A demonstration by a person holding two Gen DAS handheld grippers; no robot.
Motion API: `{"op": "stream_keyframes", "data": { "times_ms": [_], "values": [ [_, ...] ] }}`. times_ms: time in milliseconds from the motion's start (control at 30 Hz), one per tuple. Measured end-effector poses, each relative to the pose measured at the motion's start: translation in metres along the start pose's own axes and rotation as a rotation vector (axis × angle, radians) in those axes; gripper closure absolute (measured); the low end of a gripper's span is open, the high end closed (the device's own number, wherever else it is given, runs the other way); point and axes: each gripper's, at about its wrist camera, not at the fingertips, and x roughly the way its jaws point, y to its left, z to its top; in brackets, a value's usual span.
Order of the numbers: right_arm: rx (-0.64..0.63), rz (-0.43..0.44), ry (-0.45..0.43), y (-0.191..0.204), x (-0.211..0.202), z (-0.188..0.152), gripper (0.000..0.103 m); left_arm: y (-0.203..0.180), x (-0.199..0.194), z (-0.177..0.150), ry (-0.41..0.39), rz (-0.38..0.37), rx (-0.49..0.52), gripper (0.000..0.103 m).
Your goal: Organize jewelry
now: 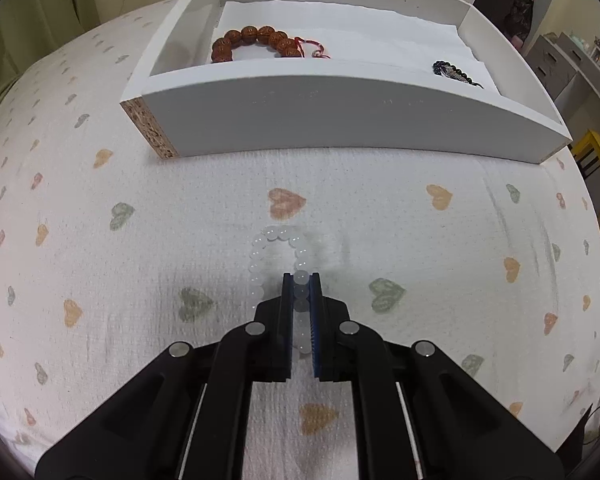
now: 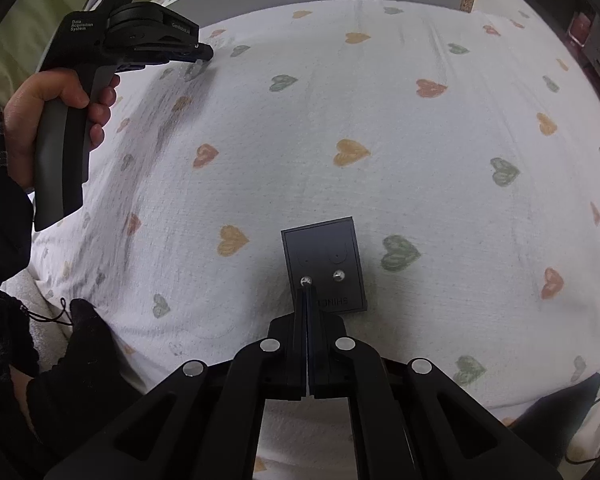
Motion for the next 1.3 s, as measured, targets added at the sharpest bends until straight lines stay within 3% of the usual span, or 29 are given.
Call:
{"op": "stream_keyframes", "data": {
  "times_ms": [100, 200, 267, 333, 400, 500, 567, 633, 800, 933, 1300],
  "values": [
    [0.003, -0.009, -0.005, -0.002, 0.0, 0.001, 0.101, 0.003, 0.0, 0.001, -0.001, -0.016, -0.012, 0.096],
    [-0.005, -0.005, -0.007, 0.001, -0.001, 0.0, 0.093, 0.002, 0.001, 0.001, 0.005, -0.019, -0.005, 0.096],
    [-0.009, -0.004, -0.009, 0.001, -0.003, 0.0, 0.08, 0.002, 0.0, 0.001, 0.003, -0.017, 0.0, 0.095],
    [-0.007, -0.003, -0.019, 0.0, -0.007, 0.0, 0.074, 0.003, 0.0, 0.0, 0.007, -0.023, 0.001, 0.091],
    [0.003, -0.008, -0.028, -0.002, -0.011, 0.001, 0.074, 0.005, -0.002, -0.002, 0.009, -0.032, -0.008, 0.086],
    [0.007, -0.026, -0.064, -0.004, -0.017, -0.001, 0.061, 0.008, -0.007, -0.004, -0.003, -0.045, -0.019, 0.064],
    [0.007, -0.022, -0.083, -0.005, -0.019, -0.001, 0.058, 0.008, -0.01, -0.007, -0.012, -0.033, -0.017, 0.05],
    [0.004, -0.033, -0.087, -0.006, -0.019, -0.002, 0.053, 0.008, -0.01, -0.008, -0.009, -0.029, -0.012, 0.046],
    [0.004, -0.063, -0.099, -0.008, -0.02, -0.003, 0.046, 0.01, -0.009, -0.009, -0.01, -0.01, -0.007, 0.046],
    [-0.004, -0.082, -0.1, -0.011, -0.019, -0.004, 0.033, 0.01, -0.005, -0.007, -0.002, 0.011, -0.004, 0.046],
    [-0.085, -0.11, -0.099, 0.004, -0.002, 0.006, 0.029, 0.009, -0.002, -0.009, -0.024, 0.067, 0.025, 0.045]
  ]
}}
